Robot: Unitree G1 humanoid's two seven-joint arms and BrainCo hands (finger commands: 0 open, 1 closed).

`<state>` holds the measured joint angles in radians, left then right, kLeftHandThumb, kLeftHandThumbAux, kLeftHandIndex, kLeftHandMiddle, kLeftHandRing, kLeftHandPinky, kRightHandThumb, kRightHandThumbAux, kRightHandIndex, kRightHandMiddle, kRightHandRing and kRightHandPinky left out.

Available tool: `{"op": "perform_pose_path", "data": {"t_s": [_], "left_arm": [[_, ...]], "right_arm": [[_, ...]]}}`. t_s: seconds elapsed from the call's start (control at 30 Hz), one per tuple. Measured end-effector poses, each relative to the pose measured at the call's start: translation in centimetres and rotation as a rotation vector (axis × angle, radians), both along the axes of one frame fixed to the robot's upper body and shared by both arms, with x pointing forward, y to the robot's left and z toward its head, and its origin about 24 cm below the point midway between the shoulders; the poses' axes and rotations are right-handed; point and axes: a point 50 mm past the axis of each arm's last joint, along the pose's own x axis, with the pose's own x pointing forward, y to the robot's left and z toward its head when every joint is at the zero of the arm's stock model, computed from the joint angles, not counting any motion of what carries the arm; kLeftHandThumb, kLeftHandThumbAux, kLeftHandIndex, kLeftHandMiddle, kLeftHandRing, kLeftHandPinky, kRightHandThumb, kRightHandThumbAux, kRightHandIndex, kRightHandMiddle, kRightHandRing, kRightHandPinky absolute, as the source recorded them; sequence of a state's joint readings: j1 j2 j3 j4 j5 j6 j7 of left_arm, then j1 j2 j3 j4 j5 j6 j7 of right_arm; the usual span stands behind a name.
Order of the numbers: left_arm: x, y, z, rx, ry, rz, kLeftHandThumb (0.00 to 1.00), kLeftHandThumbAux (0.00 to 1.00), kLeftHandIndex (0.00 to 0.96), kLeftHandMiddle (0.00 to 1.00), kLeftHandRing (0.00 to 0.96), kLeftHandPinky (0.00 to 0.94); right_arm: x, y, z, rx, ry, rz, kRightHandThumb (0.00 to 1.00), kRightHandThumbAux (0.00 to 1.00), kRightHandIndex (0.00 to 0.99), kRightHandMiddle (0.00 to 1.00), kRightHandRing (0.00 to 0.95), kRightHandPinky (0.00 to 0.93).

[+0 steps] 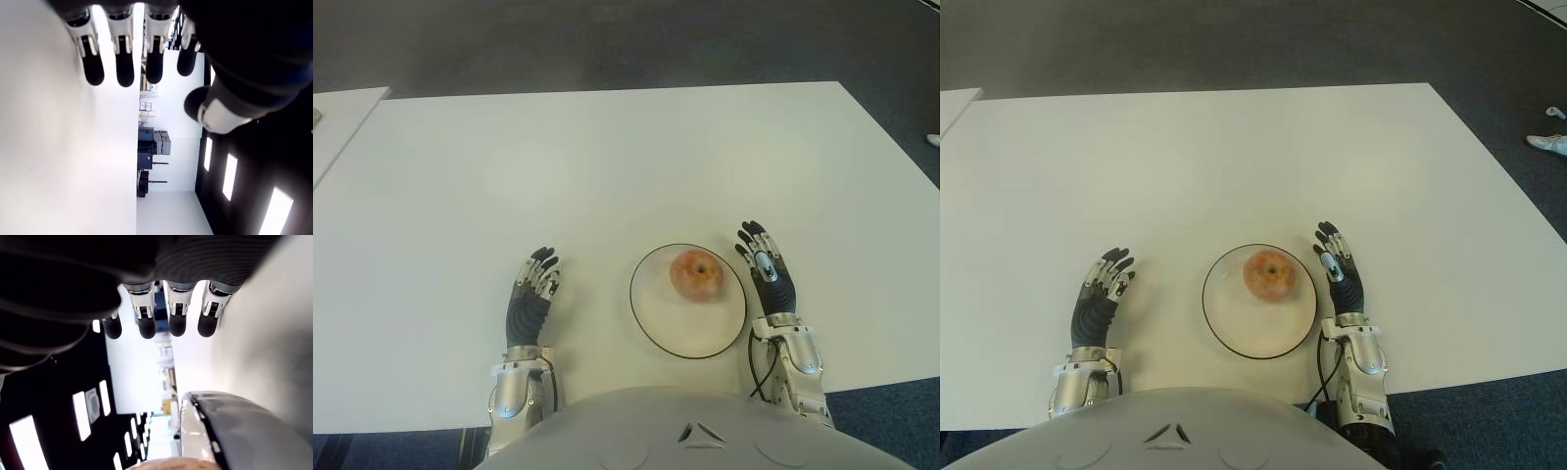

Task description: Put the apples into the plate.

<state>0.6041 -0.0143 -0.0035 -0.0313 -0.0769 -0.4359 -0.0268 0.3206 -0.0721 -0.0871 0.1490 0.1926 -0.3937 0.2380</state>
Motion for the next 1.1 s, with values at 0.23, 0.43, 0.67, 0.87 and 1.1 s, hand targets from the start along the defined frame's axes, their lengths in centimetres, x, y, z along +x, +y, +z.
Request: {"op": "perform_pose_path", "data": {"t_s": [0.23, 0.43, 0.67, 0.87, 1.1], "left_arm": [[-0.02, 0.05, 0.00, 0.001, 0.000, -0.003, 0.216, 0.643, 0.167, 0.174, 0.185, 0.204], [0.01, 0.12, 0.00, 0.002, 0.000, -0.006, 0.206, 0.647, 0.149, 0.150, 0.159, 0.171], [-0.01, 0.19, -0.01, 0.005, -0.001, -0.004, 0.191, 0.655, 0.145, 0.142, 0.154, 0.172], [-0.08, 0.25, -0.04, 0.009, -0.004, -0.003, 0.179, 0.658, 0.143, 0.145, 0.158, 0.175], [-0.15, 0.39, -0.05, 0.015, -0.004, 0.002, 0.178, 0.658, 0.147, 0.143, 0.154, 0.173]], "right_arm": [[0.17, 0.17, 0.03, -0.004, -0.024, -0.021, 0.049, 0.461, 0.051, 0.049, 0.021, 0.034], [0.17, 0.14, 0.06, -0.024, -0.023, -0.030, 0.065, 0.449, 0.059, 0.061, 0.027, 0.041], [0.16, 0.04, 0.06, -0.029, -0.022, -0.035, 0.070, 0.429, 0.064, 0.066, 0.025, 0.031], [0.15, -0.01, 0.06, -0.030, -0.020, -0.034, 0.073, 0.427, 0.067, 0.072, 0.028, 0.034], [0.15, -0.03, 0.07, -0.027, -0.020, -0.028, 0.071, 0.428, 0.064, 0.071, 0.029, 0.029]]}}
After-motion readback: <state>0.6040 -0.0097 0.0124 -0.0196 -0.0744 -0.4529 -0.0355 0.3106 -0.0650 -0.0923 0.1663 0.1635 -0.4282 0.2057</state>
